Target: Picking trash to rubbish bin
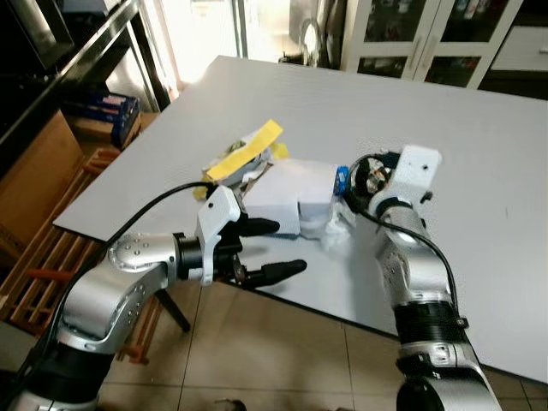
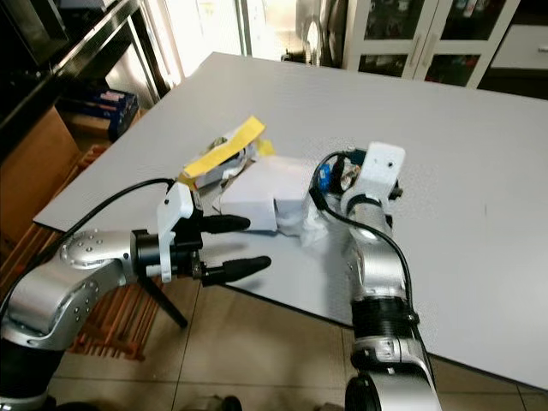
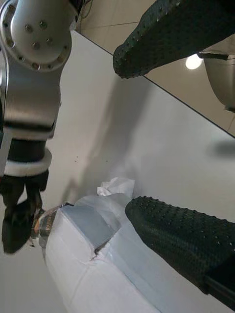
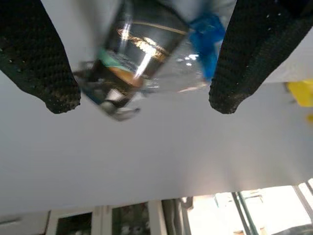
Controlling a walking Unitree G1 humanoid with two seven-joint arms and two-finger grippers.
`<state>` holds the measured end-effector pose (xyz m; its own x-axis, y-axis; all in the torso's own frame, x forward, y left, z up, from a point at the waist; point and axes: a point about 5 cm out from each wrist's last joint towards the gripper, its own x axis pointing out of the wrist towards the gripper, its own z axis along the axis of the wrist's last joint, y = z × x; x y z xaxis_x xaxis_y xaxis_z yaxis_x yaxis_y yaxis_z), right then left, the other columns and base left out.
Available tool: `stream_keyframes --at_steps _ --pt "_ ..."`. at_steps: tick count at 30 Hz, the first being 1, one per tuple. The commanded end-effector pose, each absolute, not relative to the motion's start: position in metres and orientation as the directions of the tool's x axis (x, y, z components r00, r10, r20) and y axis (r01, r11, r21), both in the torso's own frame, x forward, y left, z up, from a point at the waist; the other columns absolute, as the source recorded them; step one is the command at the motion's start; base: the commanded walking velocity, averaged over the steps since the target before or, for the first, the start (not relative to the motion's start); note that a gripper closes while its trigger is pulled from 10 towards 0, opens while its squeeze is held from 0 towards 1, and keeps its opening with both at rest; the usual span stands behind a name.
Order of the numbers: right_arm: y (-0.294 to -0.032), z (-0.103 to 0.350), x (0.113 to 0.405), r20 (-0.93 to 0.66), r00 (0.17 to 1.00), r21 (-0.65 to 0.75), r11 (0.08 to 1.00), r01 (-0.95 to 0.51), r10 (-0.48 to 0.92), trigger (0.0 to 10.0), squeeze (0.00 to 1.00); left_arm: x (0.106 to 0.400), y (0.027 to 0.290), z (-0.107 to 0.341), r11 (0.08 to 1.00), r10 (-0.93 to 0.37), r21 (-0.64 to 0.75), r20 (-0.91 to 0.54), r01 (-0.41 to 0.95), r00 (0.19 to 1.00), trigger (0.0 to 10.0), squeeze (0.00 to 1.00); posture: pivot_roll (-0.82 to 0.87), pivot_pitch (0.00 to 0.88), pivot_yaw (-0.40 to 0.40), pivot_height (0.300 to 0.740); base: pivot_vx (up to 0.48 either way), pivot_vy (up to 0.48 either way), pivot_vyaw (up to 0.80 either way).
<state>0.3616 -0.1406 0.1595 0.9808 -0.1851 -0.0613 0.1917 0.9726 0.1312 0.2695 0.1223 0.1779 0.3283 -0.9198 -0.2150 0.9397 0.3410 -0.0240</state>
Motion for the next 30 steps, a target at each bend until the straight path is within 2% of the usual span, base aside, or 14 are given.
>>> stream_keyframes --at_steps 1,14,21,22,23,24,25,26,30 --pt "-0.14 0.153 0.364 -0.102 0.974 0.142 0.967 0.213 -0.2 10.0 0.0 0.268 0.124 0.182 0.335 -0.922 -0.026 -0.214 0.942 0.323 10.0 0.0 0.06 0.12 0.038 0.74 0.0 0.0 0.0" --pt "-0.149 0.148 0.377 -0.147 0.954 0.211 0.934 0.289 -0.262 10.0 0.0 0.266 0.125 0.181 0.342 -0.916 -0.026 -0.229 0.939 0.328 10.0 0.0 0.07 0.123 0.046 0.74 0.0 0.0 0.0" --pt "-0.159 0.137 0.381 -0.25 0.922 0.312 0.877 0.365 -0.295 10.0 0.0 0.266 0.126 0.181 0.35 -0.912 -0.02 -0.235 0.936 0.336 10.0 0.0 0.08 0.126 0.046 0.74 0.0 0.0 0.0" --pt "-0.16 0.134 0.381 -0.262 0.918 0.323 0.87 0.373 -0.296 9.6 0.0 0.266 0.126 0.181 0.352 -0.911 -0.018 -0.236 0.936 0.338 10.0 0.0 0.08 0.126 0.046 0.74 0.0 0.0 0.0" --pt "-0.16 0.132 0.381 -0.272 0.916 0.331 0.865 0.378 -0.296 6.9 0.0 0.266 0.126 0.181 0.352 -0.911 -0.017 -0.236 0.936 0.338 10.0 0.0 0.08 0.126 0.046 0.74 0.0 0.0 0.0" --pt "-0.16 0.129 0.381 -0.285 0.914 0.342 0.86 0.38 -0.291 4.9 0.0 0.265 0.126 0.181 0.353 -0.911 -0.018 -0.236 0.935 0.339 10.0 0.0 0.08 0.126 0.046 0.74 0.0 0.0 0.0" --pt "-0.16 0.126 0.38 -0.3 0.909 0.356 0.85 0.387 -0.289 1.4 0.0 0.265 0.126 0.18 0.354 -0.91 -0.018 -0.237 0.935 0.34 10.0 0.0 0.08 0.126 0.046 0.74 0.0 0.0 0.0" --pt "-0.161 0.123 0.38 -0.316 0.904 0.368 0.841 0.396 -0.288 0.0 0.0 0.265 0.126 0.18 0.355 -0.91 -0.019 -0.238 0.935 0.34 10.0 0.0 0.08 0.126 0.046 0.74 0.0 0.0 0.0" --pt "-0.161 0.118 0.378 -0.342 0.896 0.395 0.822 0.411 -0.283 0.0 0.0 0.264 0.127 0.18 0.357 -0.908 -0.016 -0.24 0.934 0.344 10.0 0.0 0.09 0.128 0.043 0.74 0.0 0.0 0.0"
